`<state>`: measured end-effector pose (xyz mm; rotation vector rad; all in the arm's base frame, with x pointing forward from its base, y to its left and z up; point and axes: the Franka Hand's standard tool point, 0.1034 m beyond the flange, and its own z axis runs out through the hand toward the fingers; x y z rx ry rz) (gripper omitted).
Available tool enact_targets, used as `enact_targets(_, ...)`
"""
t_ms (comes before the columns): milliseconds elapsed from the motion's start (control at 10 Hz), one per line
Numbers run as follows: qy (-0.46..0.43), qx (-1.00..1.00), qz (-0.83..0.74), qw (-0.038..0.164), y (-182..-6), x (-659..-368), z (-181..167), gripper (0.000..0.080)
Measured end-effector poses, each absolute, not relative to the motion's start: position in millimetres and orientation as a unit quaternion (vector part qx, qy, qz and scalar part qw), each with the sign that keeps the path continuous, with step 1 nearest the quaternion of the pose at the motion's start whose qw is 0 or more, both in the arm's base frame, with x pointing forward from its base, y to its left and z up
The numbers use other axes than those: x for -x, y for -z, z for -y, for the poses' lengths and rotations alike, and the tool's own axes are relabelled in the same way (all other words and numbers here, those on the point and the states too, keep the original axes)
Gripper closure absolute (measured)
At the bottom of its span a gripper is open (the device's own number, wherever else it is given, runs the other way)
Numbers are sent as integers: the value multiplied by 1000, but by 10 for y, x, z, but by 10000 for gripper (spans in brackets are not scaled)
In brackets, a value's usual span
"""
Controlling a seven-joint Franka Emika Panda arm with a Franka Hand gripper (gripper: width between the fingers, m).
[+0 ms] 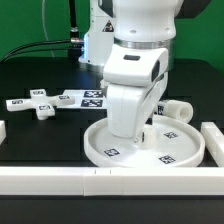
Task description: Assemble round table
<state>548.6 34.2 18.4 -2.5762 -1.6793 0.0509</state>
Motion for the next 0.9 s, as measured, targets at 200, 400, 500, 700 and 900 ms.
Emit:
enact_targets(200, -20, 849, 527, 31, -191, -5490, -379, 392)
enact_targets(400, -20, 850, 525, 31, -186, -5488, -370, 392)
enact_targets(500, -20, 850, 525, 31, -186, -5488, -370, 392)
enact_targets(700, -20, 851, 523, 31, -198, -5488, -355, 229)
enact_targets(900, -13, 878, 478, 21, -384, -5368, -228, 164)
